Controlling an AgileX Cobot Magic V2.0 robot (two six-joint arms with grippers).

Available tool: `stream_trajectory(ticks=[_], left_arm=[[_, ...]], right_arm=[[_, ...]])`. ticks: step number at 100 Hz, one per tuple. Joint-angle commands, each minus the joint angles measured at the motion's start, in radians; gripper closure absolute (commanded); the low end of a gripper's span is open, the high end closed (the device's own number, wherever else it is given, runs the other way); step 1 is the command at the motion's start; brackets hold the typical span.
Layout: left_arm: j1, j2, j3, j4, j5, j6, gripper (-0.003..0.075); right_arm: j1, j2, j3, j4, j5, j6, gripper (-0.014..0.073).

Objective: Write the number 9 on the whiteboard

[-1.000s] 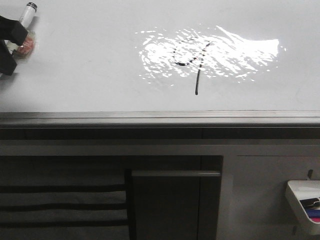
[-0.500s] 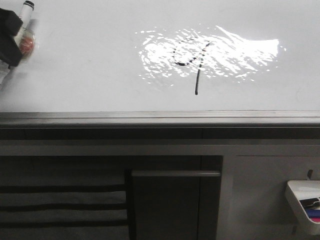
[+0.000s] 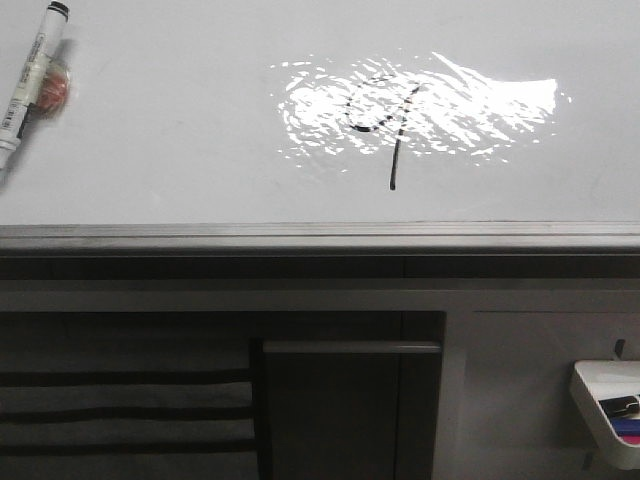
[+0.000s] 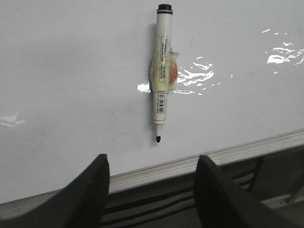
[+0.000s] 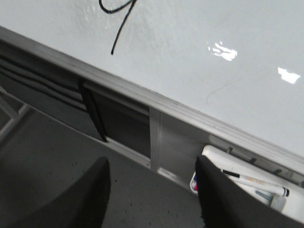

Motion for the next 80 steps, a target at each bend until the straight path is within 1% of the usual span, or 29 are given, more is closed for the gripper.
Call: stream_trajectory(ticks=[1, 8, 13, 15, 20, 23, 24, 30, 38, 39, 45, 80], left_arm=[[-0.008, -0.066, 0.043, 0.009, -0.143, -0.002, 0.0357], [-0.008, -0.107, 0.099, 0.009, -0.198, -0.002, 0.0363], [-0.008, -0.127, 0.130, 0.009, -0.232, -0.002, 0.0389], [-0.008, -0.131, 0.141, 0.009, -0.246, -0.002, 0.0405], [-0.008, -0.136, 0.161, 0.009, -0.275, -0.002, 0.0457], [-0.008, -0.136, 0.169, 0.009, -0.285, -0.002, 0.0500], [-0.008, -0.136, 0.169, 0.009, -0.290, -0.002, 0.0509], [-0.008, -0.136, 0.171, 0.009, -0.297, -0.002, 0.0587], [-0.008, -0.136, 0.171, -0.001, -0.297, -0.003, 0.0681], [-0.008, -0.136, 0.171, -0.003, -0.297, -0.003, 0.0681], [-0.008, -0.136, 0.171, -0.003, -0.297, -0.003, 0.0739], [-0.008, -0.133, 0.171, -0.001, -0.297, -0.003, 0.0741]], right_arm=[[-0.007, -0.041, 0.026, 0.002, -0.177, 0.000, 0.0277], [-0.007, -0.069, 0.065, 0.002, -0.240, 0.000, 0.0354], [-0.007, -0.083, 0.087, 0.002, -0.270, 0.000, 0.0436], [-0.007, -0.086, 0.095, 0.002, -0.278, 0.000, 0.0457], [-0.007, -0.088, 0.108, 0.002, -0.287, 0.000, 0.0543], [-0.007, -0.088, 0.110, 0.002, -0.287, 0.000, 0.0593], [-0.007, -0.088, 0.112, 0.002, -0.285, 0.000, 0.0593], [-0.007, -0.088, 0.112, 0.002, -0.276, 0.000, 0.0664], [-0.007, -0.088, 0.112, 0.000, -0.263, 0.000, 0.0666], [-0.007, -0.088, 0.112, 0.002, -0.260, 0.000, 0.0666], [-0.007, -0.088, 0.112, 0.002, -0.255, 0.000, 0.0666], [-0.007, -0.088, 0.112, 0.002, -0.255, 0.000, 0.0666]])
